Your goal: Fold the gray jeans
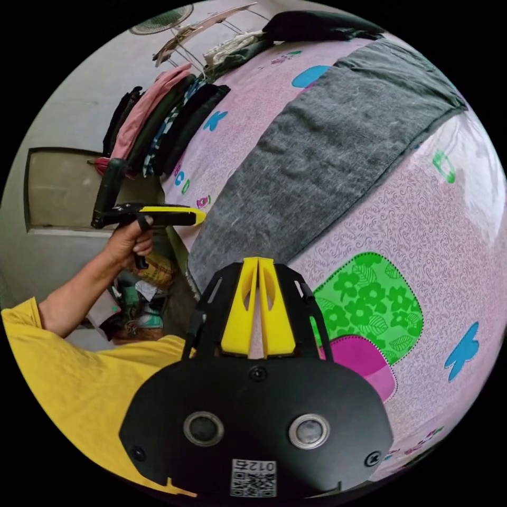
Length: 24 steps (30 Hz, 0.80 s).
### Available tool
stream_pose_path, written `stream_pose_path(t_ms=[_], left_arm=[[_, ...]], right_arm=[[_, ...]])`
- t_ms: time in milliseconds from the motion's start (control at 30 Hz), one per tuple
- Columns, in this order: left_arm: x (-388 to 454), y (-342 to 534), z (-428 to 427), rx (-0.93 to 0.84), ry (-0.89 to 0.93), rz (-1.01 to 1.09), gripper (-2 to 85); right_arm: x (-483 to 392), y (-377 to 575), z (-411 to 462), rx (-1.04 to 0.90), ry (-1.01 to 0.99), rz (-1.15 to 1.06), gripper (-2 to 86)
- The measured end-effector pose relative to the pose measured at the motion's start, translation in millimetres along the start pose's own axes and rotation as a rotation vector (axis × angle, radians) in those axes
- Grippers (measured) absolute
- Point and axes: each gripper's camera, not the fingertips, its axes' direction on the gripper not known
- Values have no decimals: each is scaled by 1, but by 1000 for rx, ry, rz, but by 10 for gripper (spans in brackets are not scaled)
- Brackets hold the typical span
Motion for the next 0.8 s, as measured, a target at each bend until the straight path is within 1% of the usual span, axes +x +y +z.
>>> stream_pose_path(t_ms=[67, 100, 200, 233, 267, 333, 400, 433, 500, 633, 733, 800], left_arm=[[-9, 22, 10, 3, 79, -72, 0], [-8, 26, 12, 4, 81, -79, 0], [9, 46, 15, 45, -35, -87, 2], [20, 53, 14, 93, -55, -63, 3], [32, 59, 14, 141, -28, -24, 3], [50, 62, 21, 168, 33, 44, 3], [65, 61, 40, 97, 6, 81, 4], [71, 61, 57, 33, -39, 78, 4], [76, 65, 81, -43, -45, 78, 5], [79, 86, 107, 1, 41, 28, 8], [95, 104, 120, 24, 3, 44, 17], [115, 116, 124, 49, -9, 122, 31]], right_arm=[[11, 3, -3, -39, -65, 32, 9], [20, 6, -2, -68, -122, 78, 10], [43, 21, 6, -107, -199, 223, 15], [50, 26, 12, -118, -233, 266, 20], [53, 29, 15, -118, -250, 282, 22], [61, 34, 27, -118, -310, 330, 30], [64, 36, 34, -114, -340, 365, 37], [65, 35, 38, -109, -332, 376, 42], [64, 33, 43, -108, -304, 379, 50], [63, 25, 63, -130, -291, 413, 41], [71, 26, 79, -157, -351, 482, 26], [78, 32, 81, -141, -431, 532, 22]])
